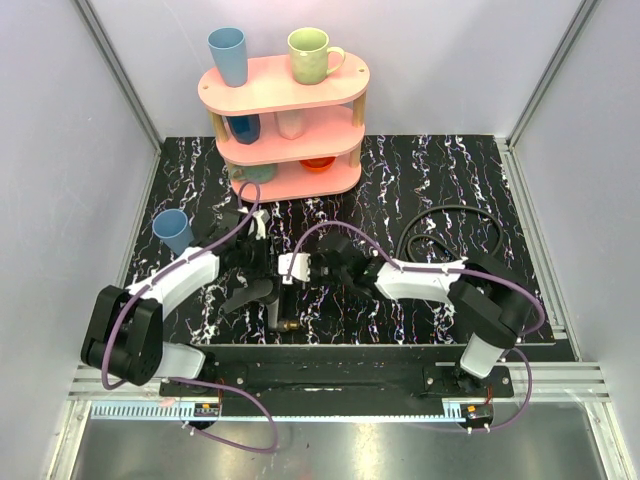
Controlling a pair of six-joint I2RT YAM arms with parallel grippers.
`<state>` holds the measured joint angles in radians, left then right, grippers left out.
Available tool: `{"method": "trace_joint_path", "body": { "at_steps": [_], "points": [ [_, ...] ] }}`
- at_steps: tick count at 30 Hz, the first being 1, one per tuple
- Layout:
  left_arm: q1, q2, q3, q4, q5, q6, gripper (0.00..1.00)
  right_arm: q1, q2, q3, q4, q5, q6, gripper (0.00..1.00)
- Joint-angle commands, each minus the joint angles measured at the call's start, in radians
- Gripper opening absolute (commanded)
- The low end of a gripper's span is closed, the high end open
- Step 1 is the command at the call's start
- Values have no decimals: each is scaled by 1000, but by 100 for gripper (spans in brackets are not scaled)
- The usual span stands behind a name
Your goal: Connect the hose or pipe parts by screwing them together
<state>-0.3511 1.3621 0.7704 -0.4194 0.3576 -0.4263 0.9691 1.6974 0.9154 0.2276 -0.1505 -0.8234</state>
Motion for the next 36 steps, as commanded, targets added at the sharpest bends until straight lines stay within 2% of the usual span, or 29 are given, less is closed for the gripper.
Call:
{"method": "trace_joint_path", "body": {
  "at_steps": [1, 2, 7, 16, 23, 24, 26, 27, 28, 29, 30, 31, 33, 36],
  "points": [
    [-23, -55, -31, 246, 115, -123, 0, -10, 57, 117, 79, -127, 320, 0],
    [-31, -55, -34, 251, 109, -123, 0, -21, 67, 126, 85, -171, 402, 0],
    [-49, -64, -69, 272, 57, -137, 0, -59, 102, 154, 133, -233, 562, 0],
    [-74, -84, -132, 341, 18, -161, 0, -193, 143, 178, 171, -466, 885, 0],
    [-91, -133, -166, 378, -16, -184, 0, -266, 205, 197, 233, -662, 1242, 0],
    [-91, -142, -171, 386, -17, -187, 0, -276, 234, 194, 292, -682, 1298, 0],
    [-92, -155, -183, 406, -16, -198, 0, -302, 269, 183, 405, -754, 1521, 0],
    [-92, -172, -198, 415, -14, -212, 0, -309, 306, 168, 537, -768, 1596, 0],
    [-94, -181, -206, 441, -25, -215, 0, -317, 323, 155, 618, -781, 1744, 0],
    [-95, -192, -213, 448, -34, -219, 0, -320, 340, 145, 691, -781, 1809, 0],
    [-95, -210, -224, 456, -46, -220, 0, -323, 369, 137, 781, -781, 1857, 0],
    [-95, -216, -227, 453, -64, -218, 0, -326, 378, 137, 799, -776, 1904, 0],
    [-95, -225, -218, 426, -75, -212, 0, -326, 372, 129, 750, -758, 1887, 0],
    [-95, -224, -191, 372, -85, -194, 0, -328, 317, 108, 600, -696, 1769, 26]
  ]
}}
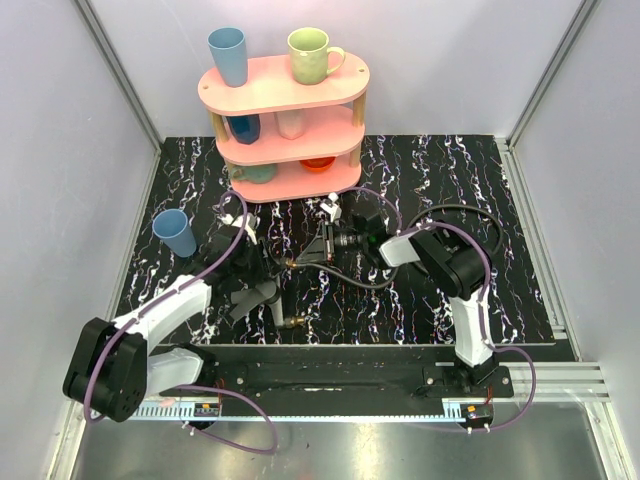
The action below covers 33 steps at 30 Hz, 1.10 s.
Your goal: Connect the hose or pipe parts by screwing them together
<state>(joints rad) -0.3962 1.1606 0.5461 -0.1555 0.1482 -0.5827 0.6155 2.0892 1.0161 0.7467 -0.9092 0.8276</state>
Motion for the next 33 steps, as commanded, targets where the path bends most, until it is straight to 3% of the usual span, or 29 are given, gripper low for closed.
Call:
{"method": "trace_joint_path", "body": {
  "at_steps": [1, 9, 12, 15, 19, 22, 28, 33],
  "points": [
    [-50, -19, 41, 93, 122, -29, 0, 26, -95, 0, 50, 91, 54, 32],
    [-43, -6, 107, -7, 140, 4, 0, 21, -312, -27, -305, 283, -332, 75],
    [-35, 16, 135, -47, 162, 23, 0, 20, -394, -39, -351, 342, -491, 79],
    [-24, 37, 173, -94, 183, 44, 0, 50, -490, -62, -423, 389, -768, 81],
    [-12, 56, 216, -131, 203, 70, 0, 157, -601, -221, -350, 531, -1349, 89],
    [-3, 77, 244, -157, 211, 86, 0, 196, -667, -330, -224, 543, -1465, 89],
    [3, 108, 279, -188, 240, 106, 0, 213, -663, -346, -285, 590, -1637, 88],
    [2, 131, 298, -193, 260, 113, 0, 245, -632, -334, -280, 632, -1739, 80]
  ]
}}
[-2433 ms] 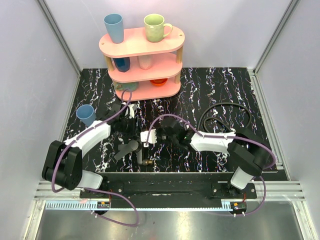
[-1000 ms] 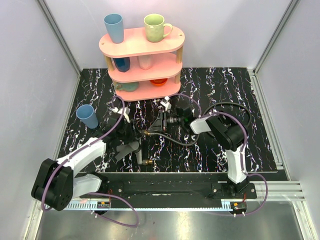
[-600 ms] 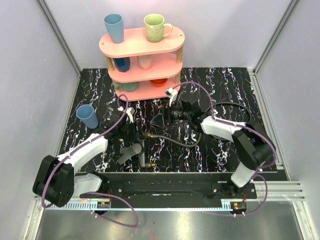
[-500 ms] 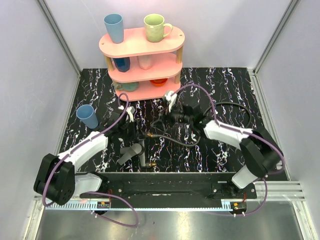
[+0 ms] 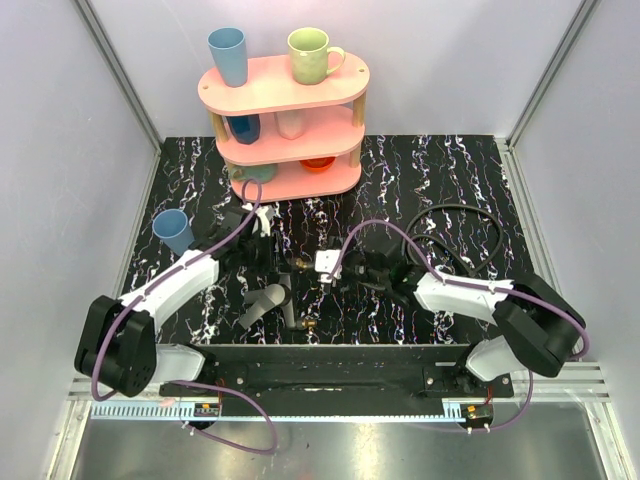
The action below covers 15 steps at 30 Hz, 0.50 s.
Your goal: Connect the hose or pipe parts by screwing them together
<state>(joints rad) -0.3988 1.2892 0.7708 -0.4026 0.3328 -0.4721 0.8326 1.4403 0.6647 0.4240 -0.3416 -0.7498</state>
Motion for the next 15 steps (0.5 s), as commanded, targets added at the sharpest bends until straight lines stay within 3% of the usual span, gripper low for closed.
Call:
{"method": "trace_joint_path", "body": {
  "at_steps": [1, 9, 13, 15],
  "points": [
    [6, 8, 74, 54, 77, 1, 0, 33, 22, 27, 35, 67, -177, 78],
    [6, 25, 82, 54, 84, 0, 0, 60, 92, 81, 4, 81, -229, 70],
    [6, 30, 82, 54, 87, -2, 0, 86, 129, 81, 48, 113, -246, 56],
    [5, 35, 84, 53, 98, -5, 0, 102, 152, 84, 58, 124, -255, 56]
  ]
}}
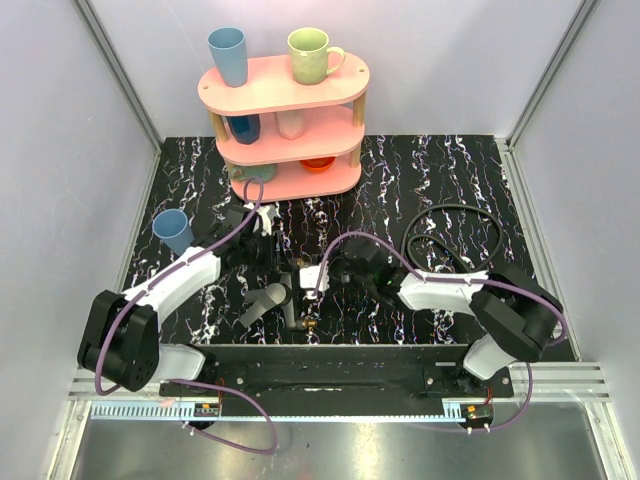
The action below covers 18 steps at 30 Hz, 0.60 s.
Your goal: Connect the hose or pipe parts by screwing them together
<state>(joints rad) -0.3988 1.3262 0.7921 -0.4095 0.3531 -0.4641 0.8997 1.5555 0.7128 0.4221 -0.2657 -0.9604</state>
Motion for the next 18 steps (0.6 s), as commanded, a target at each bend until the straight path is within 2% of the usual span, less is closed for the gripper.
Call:
{"method": "trace_joint_path", "body": {
  "at_steps": [1, 4, 7, 8, 9, 12, 14, 18],
  "points": [
    [5, -1, 65, 61, 80, -15, 0, 38, 44, 36, 67, 55, -46, 55],
    [6, -4, 67, 64, 80, -22, 0, 53, 66, 34, 115, 86, -46, 45],
    [6, -9, 59, 74, 83, -28, 0, 59, 71, 45, 127, 99, -17, 17],
    [6, -13, 52, 86, 99, -39, 0, 56, 72, 59, 109, 91, 26, 0],
    [6, -19, 39, 110, 116, -48, 0, 57, 75, 79, 80, 92, 58, 0],
    [6, -68, -68, 364, 184, -131, 0, 57, 100, 178, -41, 94, 228, 0],
    [3, -81, -119, 405, 172, -169, 0, 54, 126, 240, -83, 95, 378, 0],
    [-20, -82, -152, 462, 120, -173, 0, 36, 184, 322, -127, 51, 541, 0]
  ]
}}
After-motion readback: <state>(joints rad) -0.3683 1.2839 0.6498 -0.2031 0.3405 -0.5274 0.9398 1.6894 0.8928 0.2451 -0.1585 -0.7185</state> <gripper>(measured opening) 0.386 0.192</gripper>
